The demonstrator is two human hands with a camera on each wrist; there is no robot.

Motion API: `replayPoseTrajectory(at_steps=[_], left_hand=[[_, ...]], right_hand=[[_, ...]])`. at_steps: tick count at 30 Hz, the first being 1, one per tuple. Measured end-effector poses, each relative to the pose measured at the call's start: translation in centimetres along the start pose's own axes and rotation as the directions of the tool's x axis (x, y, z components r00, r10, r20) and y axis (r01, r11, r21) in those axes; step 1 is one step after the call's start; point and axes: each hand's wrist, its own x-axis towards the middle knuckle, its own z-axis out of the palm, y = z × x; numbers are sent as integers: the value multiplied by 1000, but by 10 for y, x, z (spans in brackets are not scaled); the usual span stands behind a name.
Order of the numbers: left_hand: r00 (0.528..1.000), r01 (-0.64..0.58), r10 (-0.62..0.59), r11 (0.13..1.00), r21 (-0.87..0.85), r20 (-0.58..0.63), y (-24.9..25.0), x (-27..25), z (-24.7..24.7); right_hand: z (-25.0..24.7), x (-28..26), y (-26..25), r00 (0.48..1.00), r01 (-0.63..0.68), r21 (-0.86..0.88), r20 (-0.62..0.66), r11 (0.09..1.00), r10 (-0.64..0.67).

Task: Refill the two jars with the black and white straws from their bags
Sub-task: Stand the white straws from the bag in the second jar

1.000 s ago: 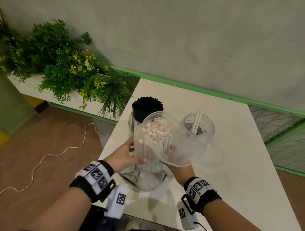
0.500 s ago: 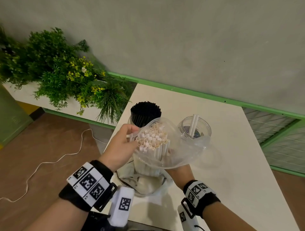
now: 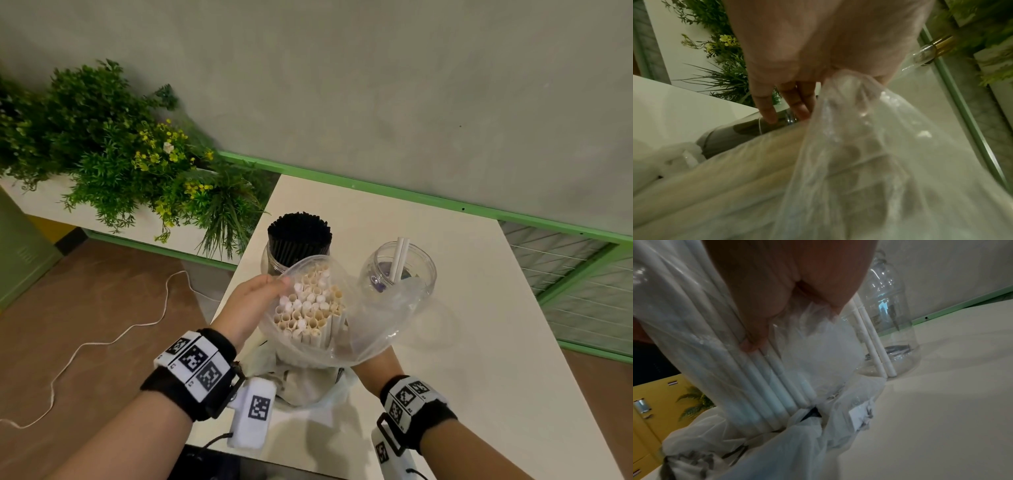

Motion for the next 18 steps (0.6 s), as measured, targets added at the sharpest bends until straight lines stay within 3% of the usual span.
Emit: replayPoseTrajectory(at_steps=[5,8,11,14,16,18], left_hand=[[994,103,-107,984,-146,-18,-10,18,1],[994,103,-104,991,-81,-11,-18,22,-3],[998,-32,39,989,142,-43,-13,18,-10],[974,-179,214,926,332,-72,4,3,-20],[988,-139,157,891,432,-6,14,-10,-24],[997,7,-42,899,437,69,17,-23,-25]], right_hand=[[4,5,3,999,-23,110,-35,994,27],[6,6,7,996,-10,192,-83,981,26],[5,7,10,995,-38,204,-87,978,57],[4,9,13,995,-44,158,-80,987,57],[5,11,14,998,-13,102,-62,995,19],[6,11,14,1000,21,18,-19,1000,-20]])
